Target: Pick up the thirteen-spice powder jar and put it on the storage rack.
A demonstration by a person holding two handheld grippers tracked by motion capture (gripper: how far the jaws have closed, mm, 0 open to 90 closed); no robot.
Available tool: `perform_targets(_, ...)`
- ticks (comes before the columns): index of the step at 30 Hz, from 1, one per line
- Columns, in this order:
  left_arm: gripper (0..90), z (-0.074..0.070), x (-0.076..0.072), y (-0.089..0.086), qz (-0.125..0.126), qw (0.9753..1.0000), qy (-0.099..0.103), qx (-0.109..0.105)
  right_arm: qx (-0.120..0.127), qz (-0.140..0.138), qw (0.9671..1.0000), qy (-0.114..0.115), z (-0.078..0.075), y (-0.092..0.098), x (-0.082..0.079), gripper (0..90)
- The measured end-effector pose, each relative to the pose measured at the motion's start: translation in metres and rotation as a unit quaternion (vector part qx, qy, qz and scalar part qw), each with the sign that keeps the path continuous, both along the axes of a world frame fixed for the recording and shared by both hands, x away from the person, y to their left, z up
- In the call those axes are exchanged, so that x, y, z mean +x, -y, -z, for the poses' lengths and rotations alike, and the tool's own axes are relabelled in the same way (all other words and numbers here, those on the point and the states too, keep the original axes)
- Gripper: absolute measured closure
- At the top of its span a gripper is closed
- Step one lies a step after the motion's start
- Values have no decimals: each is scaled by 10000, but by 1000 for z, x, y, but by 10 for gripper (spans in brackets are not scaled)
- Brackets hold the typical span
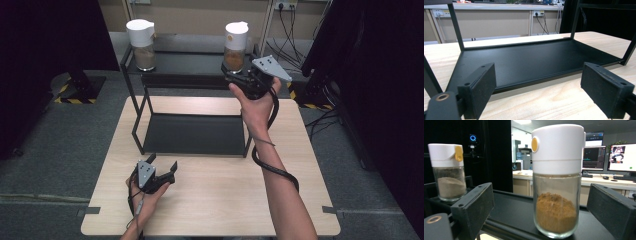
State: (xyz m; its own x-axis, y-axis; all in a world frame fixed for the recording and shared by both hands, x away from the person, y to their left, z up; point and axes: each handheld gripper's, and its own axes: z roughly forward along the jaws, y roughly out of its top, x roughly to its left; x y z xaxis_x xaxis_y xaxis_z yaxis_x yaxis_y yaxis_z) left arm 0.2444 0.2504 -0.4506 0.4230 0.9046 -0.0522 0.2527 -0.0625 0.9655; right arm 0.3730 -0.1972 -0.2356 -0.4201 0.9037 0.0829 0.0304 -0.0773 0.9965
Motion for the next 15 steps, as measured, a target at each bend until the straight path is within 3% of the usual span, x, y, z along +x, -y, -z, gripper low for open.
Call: perform_targets(15, 125, 0, 0, 1, 3, 10000, 2, 4, 2, -170, 9998, -103, 25, 10, -20, 69)
